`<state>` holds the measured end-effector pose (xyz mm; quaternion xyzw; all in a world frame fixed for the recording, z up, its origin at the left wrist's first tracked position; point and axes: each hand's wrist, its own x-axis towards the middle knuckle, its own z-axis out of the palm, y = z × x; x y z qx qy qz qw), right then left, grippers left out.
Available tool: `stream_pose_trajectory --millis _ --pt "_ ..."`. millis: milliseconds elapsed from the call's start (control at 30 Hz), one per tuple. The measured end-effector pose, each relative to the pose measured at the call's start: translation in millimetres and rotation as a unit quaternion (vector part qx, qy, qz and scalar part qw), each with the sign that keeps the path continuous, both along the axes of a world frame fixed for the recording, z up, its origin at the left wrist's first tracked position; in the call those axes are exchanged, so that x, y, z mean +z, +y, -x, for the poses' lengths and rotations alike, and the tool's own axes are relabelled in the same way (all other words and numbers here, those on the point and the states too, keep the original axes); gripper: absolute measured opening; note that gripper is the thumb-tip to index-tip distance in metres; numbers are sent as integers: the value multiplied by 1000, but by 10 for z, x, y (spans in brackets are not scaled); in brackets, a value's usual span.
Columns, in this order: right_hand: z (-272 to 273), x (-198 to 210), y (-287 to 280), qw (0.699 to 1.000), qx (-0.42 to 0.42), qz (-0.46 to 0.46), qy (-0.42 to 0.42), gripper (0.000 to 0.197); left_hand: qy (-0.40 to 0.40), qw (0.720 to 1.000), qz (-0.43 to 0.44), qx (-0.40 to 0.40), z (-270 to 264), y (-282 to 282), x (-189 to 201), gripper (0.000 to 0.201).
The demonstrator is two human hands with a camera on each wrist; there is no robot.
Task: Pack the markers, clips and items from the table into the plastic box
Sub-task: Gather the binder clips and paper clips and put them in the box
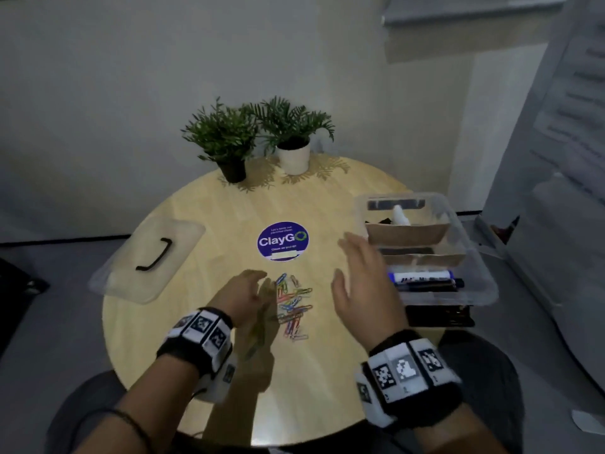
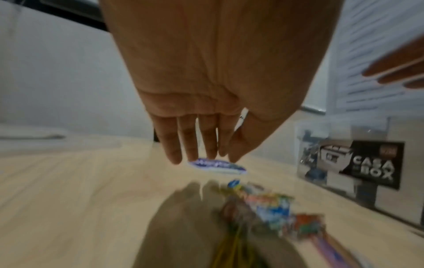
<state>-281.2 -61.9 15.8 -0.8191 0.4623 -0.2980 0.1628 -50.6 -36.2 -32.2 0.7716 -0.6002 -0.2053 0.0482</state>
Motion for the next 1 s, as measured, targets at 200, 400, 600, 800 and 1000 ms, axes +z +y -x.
stream_pose_trajectory --millis 200,400,600,800,1000 --pt "-889 -589 -265 955 43 -218 198 59 60 997 -22 -49 -37 -37 -359 88" --pt "-890 -894 -281 924 139 -227 275 58 -24 988 -36 -151 -103 -40 -419 71" --pt "-522 -836 -47 938 182 -199 217 93 -45 977 -51 -203 -246 357 -326 118" --pt "-659 -914 -86 940 131 -220 224 94 7 987 -12 -158 -272 364 -444 94" --pt "-912 -882 -75 949 107 -252 157 41 43 992 38 -112 -178 253 -376 43"
